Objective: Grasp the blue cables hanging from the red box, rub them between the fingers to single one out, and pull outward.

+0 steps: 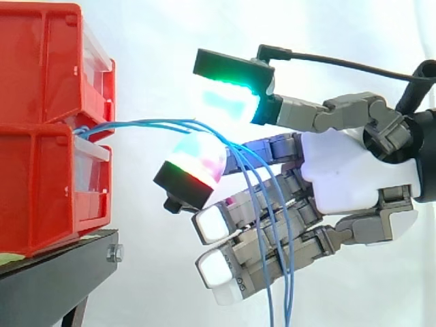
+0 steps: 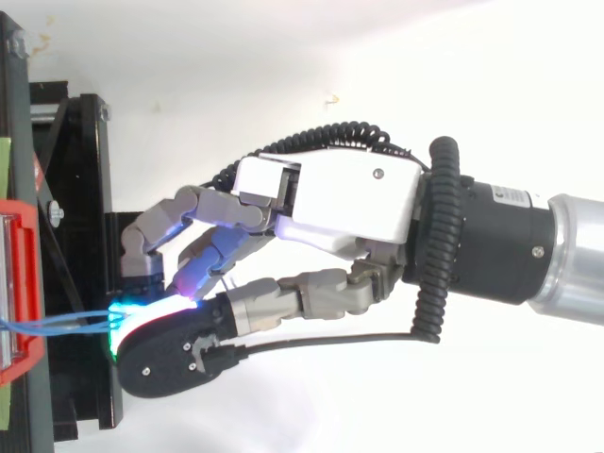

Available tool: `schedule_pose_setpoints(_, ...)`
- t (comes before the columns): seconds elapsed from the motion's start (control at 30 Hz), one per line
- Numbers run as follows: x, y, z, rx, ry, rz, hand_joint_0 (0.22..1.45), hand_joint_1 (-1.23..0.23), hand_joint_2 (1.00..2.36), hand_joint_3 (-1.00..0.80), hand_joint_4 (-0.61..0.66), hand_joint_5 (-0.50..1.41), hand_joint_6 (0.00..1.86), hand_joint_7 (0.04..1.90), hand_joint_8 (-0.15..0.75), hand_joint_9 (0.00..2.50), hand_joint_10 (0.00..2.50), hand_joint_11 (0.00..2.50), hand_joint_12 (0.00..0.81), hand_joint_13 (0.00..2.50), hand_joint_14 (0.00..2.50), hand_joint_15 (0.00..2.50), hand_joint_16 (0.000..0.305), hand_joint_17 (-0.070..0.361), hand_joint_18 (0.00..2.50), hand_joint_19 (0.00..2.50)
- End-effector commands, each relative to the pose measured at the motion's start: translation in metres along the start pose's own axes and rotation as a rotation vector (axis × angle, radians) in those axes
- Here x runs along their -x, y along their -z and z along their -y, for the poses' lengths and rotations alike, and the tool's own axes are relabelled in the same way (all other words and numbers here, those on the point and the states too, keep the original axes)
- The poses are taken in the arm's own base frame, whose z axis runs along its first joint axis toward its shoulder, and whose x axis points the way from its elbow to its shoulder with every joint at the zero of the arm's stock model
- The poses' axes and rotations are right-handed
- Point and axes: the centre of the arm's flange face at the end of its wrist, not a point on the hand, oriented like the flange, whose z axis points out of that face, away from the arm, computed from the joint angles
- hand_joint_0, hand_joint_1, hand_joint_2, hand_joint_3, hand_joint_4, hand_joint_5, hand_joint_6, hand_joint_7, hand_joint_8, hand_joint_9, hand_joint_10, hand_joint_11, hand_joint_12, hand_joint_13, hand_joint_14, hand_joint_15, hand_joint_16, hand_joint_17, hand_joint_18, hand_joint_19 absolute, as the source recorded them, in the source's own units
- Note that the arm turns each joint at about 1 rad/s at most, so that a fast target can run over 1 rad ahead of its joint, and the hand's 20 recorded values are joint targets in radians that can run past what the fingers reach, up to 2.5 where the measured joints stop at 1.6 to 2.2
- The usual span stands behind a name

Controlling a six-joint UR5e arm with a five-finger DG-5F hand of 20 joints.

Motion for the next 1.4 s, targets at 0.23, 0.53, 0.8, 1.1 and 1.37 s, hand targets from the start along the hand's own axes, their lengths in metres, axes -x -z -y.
schedule_pose_setpoints(0.23, 0.017, -0.011, 0.019, 0.06, 0.046, -0.031, 0.45, -0.48, 1.0, -0.5, 0.07, -0.14, 0.87, 0.98, 0.267, 0.94, 0.02, 0.55, 0.376, 0.77, 0.02, 0.53, 0.054, 0.122, 0.55, 0.44)
schedule_pose_setpoints(0.53, 0.019, -0.015, 0.026, 0.124, 0.061, -0.028, 0.45, -0.47, 1.0, -0.5, 0.08, -0.14, 0.87, 0.96, 0.269, 0.93, 0.02, 0.55, 0.378, 0.76, 0.02, 0.53, 0.055, 0.124, 0.55, 0.44)
schedule_pose_setpoints(0.8, 0.025, -0.016, 0.025, 0.128, 0.073, -0.032, 0.47, -0.5, 1.0, -0.5, 0.07, -0.14, 0.86, 0.96, 0.26, 0.92, 0.02, 0.55, 0.369, 0.75, 0.02, 0.53, 0.053, 0.118, 0.53, 0.45)
schedule_pose_setpoints(1.1, 0.035, -0.017, 0.013, 0.118, 0.077, -0.046, 0.58, -0.52, 1.01, -0.4, 0.04, -0.14, 0.86, 1.03, 0.234, 0.92, 0.02, 0.56, 0.334, 0.74, 0.02, 0.54, 0.045, 0.102, 0.51, 0.46)
schedule_pose_setpoints(1.37, 0.037, -0.016, 0.003, 0.084, 0.087, -0.055, 0.53, -0.55, 1.0, -0.45, 0.05, -0.14, 0.87, 1.0, 0.245, 0.91, 0.02, 0.56, 0.346, 0.74, 0.02, 0.54, 0.048, 0.107, 0.52, 0.45)
